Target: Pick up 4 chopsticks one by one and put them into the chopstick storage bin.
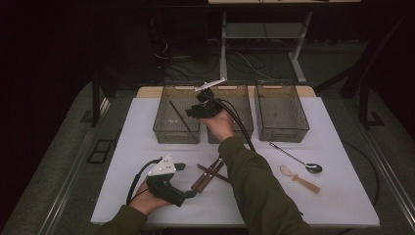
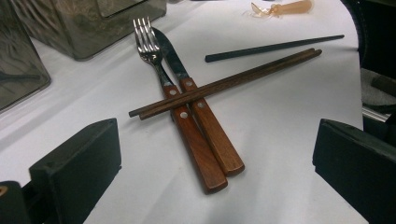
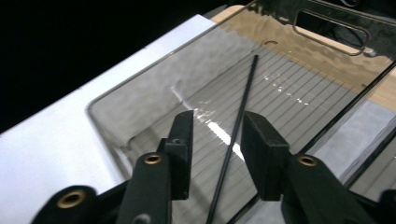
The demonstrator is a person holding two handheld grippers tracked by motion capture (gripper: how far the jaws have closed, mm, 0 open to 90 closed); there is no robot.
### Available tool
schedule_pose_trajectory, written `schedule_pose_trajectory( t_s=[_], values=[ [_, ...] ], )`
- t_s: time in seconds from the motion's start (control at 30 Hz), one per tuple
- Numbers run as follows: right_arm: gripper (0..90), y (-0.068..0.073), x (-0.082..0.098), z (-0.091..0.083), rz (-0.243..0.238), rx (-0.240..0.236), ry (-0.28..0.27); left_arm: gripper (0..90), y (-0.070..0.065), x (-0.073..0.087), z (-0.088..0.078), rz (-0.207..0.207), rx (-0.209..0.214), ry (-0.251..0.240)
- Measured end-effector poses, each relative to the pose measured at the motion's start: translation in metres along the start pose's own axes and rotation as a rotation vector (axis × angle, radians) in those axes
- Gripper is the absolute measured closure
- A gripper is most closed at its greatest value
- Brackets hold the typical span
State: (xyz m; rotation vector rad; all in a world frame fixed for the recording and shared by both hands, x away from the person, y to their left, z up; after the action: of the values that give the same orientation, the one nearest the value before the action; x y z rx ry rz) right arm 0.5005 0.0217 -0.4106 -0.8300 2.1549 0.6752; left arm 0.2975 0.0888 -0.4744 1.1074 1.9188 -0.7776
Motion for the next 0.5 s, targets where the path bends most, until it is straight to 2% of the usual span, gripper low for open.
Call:
schedule_pose_trajectory(
  t_s=[0.23, 0.5],
  values=[
    [54.2, 0.003, 0.011, -0.029, -0.027, -0.035, -0.019, 0.0, 0.0, 0.0, 0.0, -0.012, -0.001, -0.001],
    [50.4, -0.004, 0.032, -0.062, -0.046, -0.046, -0.03, 0.0, 0.0, 0.001, -0.001, -0.018, 0.0, -0.003]
  ],
)
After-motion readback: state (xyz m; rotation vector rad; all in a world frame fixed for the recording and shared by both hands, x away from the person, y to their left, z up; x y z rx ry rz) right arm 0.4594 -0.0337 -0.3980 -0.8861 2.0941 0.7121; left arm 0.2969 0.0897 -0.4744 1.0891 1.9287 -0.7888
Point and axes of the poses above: each handheld gripper's, and its own axes: z roughly forward along the jaws, x roughly out of its underside, y roughly to its left, the point moved 8 cm from there along z, roughly forward along the jaws, and after that the axes turned 1 degree about x, right-handed, at the moved point
